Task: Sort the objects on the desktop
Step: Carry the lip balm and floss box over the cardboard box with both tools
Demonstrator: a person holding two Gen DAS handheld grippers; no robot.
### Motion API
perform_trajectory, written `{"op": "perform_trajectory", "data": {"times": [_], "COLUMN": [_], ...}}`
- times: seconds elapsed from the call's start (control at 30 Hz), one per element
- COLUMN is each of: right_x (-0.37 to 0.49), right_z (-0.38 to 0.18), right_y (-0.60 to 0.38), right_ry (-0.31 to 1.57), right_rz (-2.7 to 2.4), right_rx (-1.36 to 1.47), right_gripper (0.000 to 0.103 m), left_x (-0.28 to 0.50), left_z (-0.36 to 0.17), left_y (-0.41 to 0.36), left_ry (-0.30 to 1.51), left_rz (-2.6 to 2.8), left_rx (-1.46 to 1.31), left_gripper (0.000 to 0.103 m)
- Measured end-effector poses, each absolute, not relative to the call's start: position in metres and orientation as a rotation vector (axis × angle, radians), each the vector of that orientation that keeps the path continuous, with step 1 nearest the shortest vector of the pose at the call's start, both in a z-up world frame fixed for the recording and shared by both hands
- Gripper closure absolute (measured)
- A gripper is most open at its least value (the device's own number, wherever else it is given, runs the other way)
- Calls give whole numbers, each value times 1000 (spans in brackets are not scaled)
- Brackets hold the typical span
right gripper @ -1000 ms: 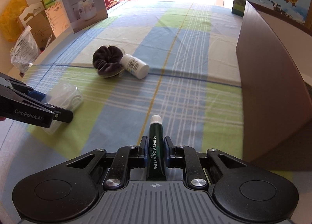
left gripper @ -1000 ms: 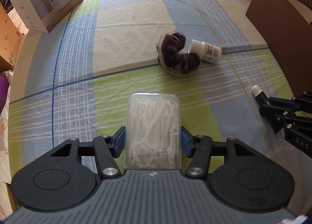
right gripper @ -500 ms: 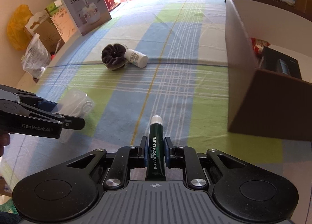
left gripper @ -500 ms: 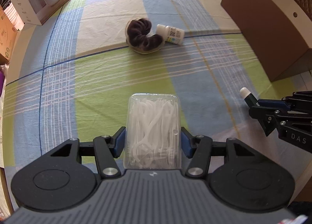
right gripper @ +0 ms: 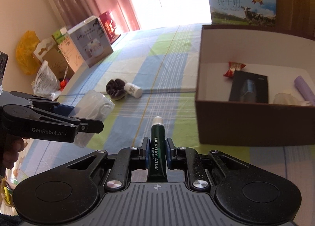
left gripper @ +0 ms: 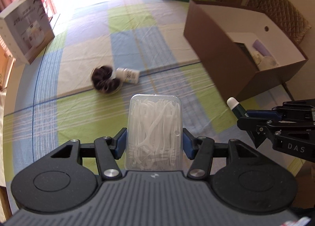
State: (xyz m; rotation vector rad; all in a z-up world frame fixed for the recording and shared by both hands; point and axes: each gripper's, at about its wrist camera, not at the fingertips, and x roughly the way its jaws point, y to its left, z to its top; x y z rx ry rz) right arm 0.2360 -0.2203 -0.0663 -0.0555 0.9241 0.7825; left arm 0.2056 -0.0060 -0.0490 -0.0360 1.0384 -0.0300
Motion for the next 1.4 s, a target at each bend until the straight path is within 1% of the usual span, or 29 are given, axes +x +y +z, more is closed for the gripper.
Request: {"op": "perform_trajectory", "data": {"times": [0.37, 0.63, 1.13, 1.4], "right_x": [245, 272, 350, 393], "right_z": [-37, -14, 9, 6], "right_y": [-270, -309, -362, -371], "right_ry": [860, 796, 724, 746], "right_rz": [746, 695, 651, 638], "right_rx": [-8, 3, -13, -47], "right_gripper": [90, 90, 90, 90], "left_x": [214, 234, 310, 354], "left_z": [-17, -3, 11, 13], "left_y": [-60, -99, -169, -204], "left_ry": [964, 923, 875, 867], "left_rz": [-125, -197, -266, -283], "left_rx": [1, 22, 52, 86], "left_gripper": [51, 51, 51, 51]}}
